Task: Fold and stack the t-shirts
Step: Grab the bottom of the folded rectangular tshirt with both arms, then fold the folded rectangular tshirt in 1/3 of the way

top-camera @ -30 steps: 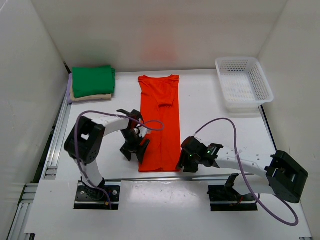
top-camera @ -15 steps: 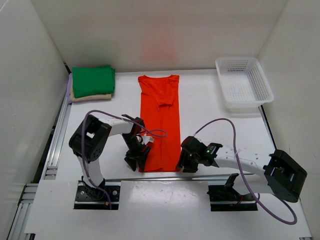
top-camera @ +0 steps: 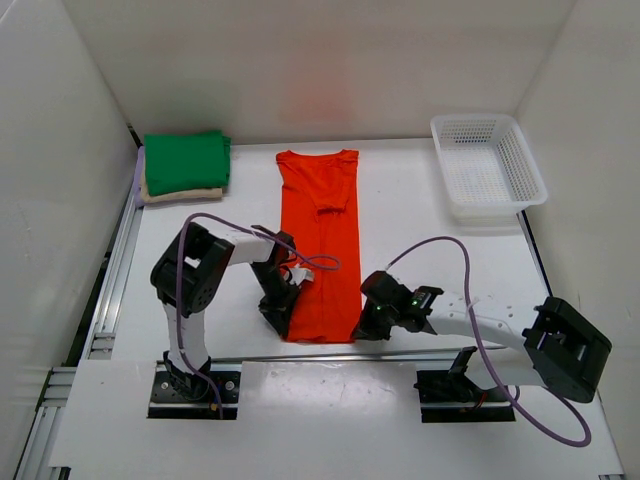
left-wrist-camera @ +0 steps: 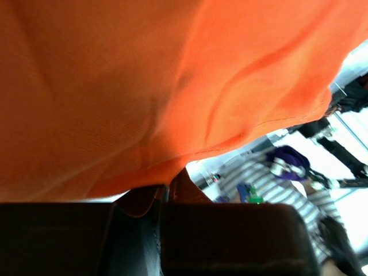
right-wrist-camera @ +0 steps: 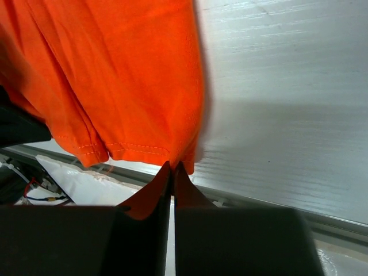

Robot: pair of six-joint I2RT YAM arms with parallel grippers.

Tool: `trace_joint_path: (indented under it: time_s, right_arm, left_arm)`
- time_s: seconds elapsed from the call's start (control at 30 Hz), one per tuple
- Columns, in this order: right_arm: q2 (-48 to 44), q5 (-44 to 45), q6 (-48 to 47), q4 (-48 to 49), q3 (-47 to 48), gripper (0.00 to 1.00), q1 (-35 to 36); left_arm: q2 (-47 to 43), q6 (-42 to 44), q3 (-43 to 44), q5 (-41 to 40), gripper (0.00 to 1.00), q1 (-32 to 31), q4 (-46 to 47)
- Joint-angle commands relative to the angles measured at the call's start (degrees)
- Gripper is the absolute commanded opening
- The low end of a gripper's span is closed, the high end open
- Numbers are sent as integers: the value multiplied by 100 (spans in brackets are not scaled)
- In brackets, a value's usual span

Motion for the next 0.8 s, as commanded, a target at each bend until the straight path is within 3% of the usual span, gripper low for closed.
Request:
trace_joint_path:
  time_s: [0.0,0.13,0.2,0.33,0.5,0.77]
  right_arm:
    - [-139,38,-40,140,41,0,-13]
    - [-411,441,-426,-605,602,0,-65]
    - [-412,758,-804,-1132,1328,0,-144]
    - [-228,935,-1594,-1645,2255,0,-880]
    - [762,252,-2683,-1645,3133,0,-2119]
    - [2505,-110,-3486,-1645,4812,0,-2877]
  left_arm:
    - [-645,108,103,-151,10,-19,267]
    - [-1278,108,234,-475,10,-19,-57]
    - [-1517,108,524,-669,10,51,-294]
    - [-1773,108,1209,-1046,10,490,-707]
    - [-1106,108,2454,-1118,10,1263,-902]
    - [406,108,4294,-1338,10,1572,-885]
